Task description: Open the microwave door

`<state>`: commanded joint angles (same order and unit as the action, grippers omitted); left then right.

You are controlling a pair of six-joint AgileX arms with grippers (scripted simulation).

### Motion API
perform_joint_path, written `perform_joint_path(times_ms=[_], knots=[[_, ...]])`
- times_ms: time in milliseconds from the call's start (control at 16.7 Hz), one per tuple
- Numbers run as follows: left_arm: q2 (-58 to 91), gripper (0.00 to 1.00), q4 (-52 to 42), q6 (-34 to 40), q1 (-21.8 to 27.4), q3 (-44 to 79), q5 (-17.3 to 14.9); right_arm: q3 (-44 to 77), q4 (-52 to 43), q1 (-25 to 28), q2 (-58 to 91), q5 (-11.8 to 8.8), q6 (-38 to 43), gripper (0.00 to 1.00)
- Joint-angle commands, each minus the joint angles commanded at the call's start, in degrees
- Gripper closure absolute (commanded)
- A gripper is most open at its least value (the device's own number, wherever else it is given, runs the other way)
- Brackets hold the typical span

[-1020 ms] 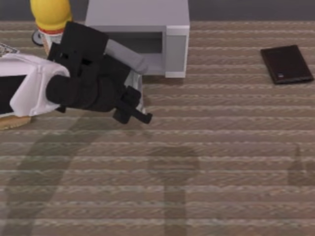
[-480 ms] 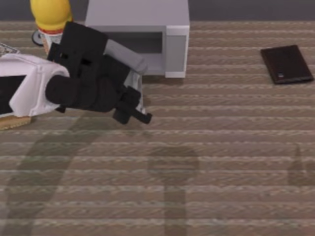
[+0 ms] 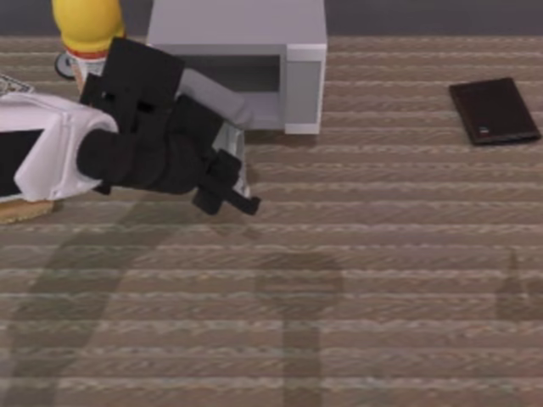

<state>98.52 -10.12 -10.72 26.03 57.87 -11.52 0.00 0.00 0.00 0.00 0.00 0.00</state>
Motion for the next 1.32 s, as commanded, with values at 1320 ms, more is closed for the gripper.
perform_joint_path(times_ms=[1320], knots=[[-0.78, 1.00, -0.47, -3.00, -1.59, -0.59, -1.87, 0.00, 0.00, 0.00, 0.00, 0.00, 0.00, 0.00]])
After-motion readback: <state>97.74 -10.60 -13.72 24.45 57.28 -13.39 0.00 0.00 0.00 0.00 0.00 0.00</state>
